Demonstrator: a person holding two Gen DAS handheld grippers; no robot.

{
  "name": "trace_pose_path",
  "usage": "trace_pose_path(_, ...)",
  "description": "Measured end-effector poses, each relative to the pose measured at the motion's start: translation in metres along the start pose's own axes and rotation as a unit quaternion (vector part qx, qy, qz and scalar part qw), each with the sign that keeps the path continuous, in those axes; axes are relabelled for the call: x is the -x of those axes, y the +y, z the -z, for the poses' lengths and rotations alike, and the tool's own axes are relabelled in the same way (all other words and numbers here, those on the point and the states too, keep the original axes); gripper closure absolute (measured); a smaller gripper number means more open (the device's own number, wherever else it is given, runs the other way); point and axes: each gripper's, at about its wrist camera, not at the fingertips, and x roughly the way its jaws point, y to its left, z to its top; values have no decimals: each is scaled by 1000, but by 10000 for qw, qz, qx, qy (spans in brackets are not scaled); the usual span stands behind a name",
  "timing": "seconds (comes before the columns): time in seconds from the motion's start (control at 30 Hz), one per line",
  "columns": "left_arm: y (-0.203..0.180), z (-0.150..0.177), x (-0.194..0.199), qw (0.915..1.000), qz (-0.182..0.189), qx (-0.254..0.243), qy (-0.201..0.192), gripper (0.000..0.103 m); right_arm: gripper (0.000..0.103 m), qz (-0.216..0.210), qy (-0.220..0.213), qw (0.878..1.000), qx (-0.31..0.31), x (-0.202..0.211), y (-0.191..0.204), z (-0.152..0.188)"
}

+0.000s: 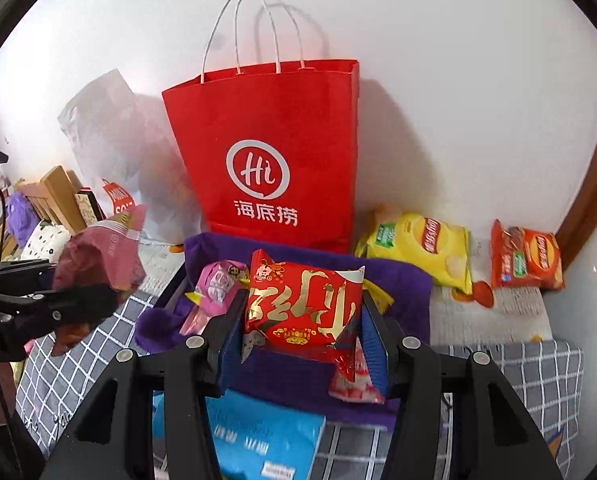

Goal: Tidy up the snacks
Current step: 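Lower both bags onto the purple towel and open both tools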

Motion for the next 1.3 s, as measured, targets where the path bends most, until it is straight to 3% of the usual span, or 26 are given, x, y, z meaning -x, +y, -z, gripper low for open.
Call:
trace_pose_path(0.33,34,1,-48,9994,-26,177,284,60,51,-264,608,9971,372,-67,-10,10)
trace_pose_path(0.6,49,4,-60,9987,34,264,429,60,51,-337,846,9955,281,-78,-34,16)
trace_pose_path(0.83,45,10,-80,9973,157,211,681,60,51,-476,1153,9914,407,-93,-28,23)
trace_pose_path(1.07,47,16,-103,9946,95,280,991,60,51,-455,1455,9870,505,-115,-13,32)
trace_pose_path(1.3,46,19,-120,9944,141,386,976,60,51,-148,1594,9859,497,-131,-13,38)
